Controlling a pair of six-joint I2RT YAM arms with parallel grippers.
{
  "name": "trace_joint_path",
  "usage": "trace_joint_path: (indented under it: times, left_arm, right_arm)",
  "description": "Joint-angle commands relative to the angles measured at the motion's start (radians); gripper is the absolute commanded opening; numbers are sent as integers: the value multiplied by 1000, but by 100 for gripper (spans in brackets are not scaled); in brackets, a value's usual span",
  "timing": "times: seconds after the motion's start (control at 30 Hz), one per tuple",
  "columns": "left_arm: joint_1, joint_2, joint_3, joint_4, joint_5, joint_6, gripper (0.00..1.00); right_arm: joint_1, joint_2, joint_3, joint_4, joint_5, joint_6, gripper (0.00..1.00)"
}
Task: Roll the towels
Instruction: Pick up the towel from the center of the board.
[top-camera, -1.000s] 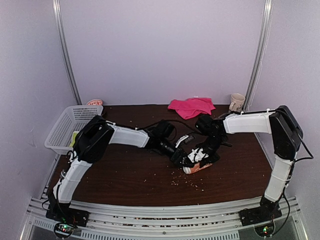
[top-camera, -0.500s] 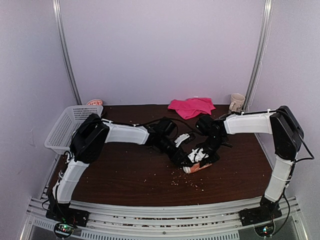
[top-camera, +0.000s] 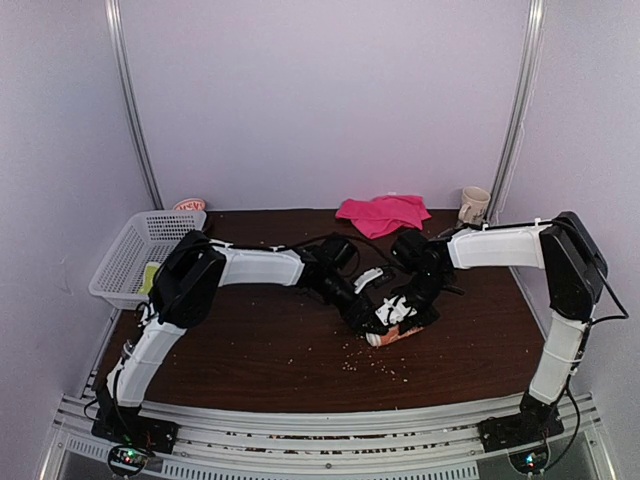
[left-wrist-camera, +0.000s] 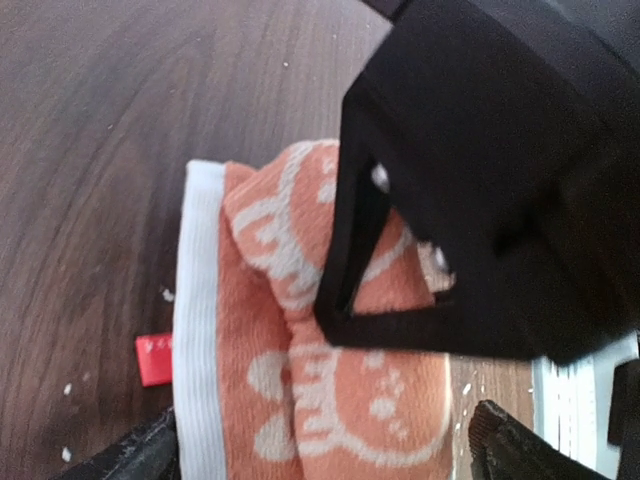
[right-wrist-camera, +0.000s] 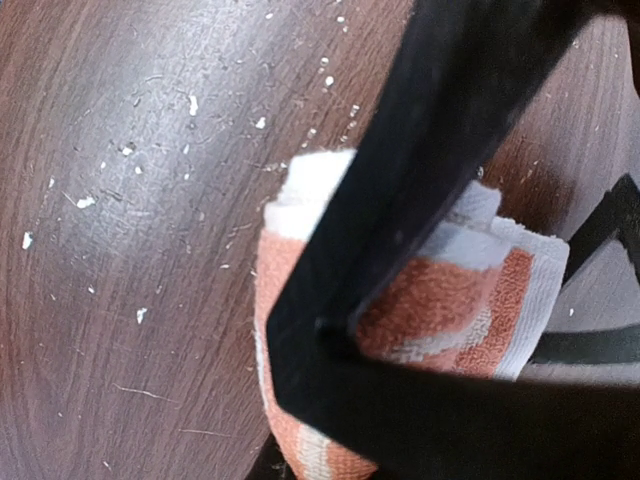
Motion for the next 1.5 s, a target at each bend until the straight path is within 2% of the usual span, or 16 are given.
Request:
trace_joint_path:
  times: [0.0,0.13,0.3,0.37,0.43,0.53,0.67,0.77,0.93,1.1,1.13,1.17,1.47]
  left_arm:
    - [-26,88,56,-172,-13,23,96]
    - [-28,85,54,-182,-72,22,90]
    - [-32,83,55,-188,-86,25,76]
    - [-32,82,57,-192,-84,29,67]
    - [-32,82,57,-192,-83,31,54]
    - [-33,81,63,-192,-81,32,39]
    - [-33,80,68,-187,-77,31,17]
    - [-34,69,58,-169,-82,24,0]
    - [-30,-1,-8,-108,-109,6,0]
    - [-15,-142,-164,22,-157,-47,0]
    - [-14,-173,-197,41,-175,-56,0]
    - [-11,-205,-224,60,-196,-64,0]
    - [42,-480,-441,130,-406,-120,0]
  right_arm:
    - [6,0,-20,13,44,13,8]
    - [6,5,-20,12,45,17,8]
    - [6,17,0,1,42,31,8]
    - [6,19,7,-3,42,41,8]
    - [6,20,11,-2,41,45,9]
    - [6,24,19,1,42,58,13]
    - [6,26,44,-3,49,86,20]
    - [2,11,54,1,59,111,30]
    - [-13,-56,60,-3,75,150,55]
    - [-35,-163,65,-21,126,221,76]
    - [-41,-185,64,-31,137,234,91]
    - [-48,-211,61,-34,144,248,99]
    - [-71,-431,-53,-23,172,385,100]
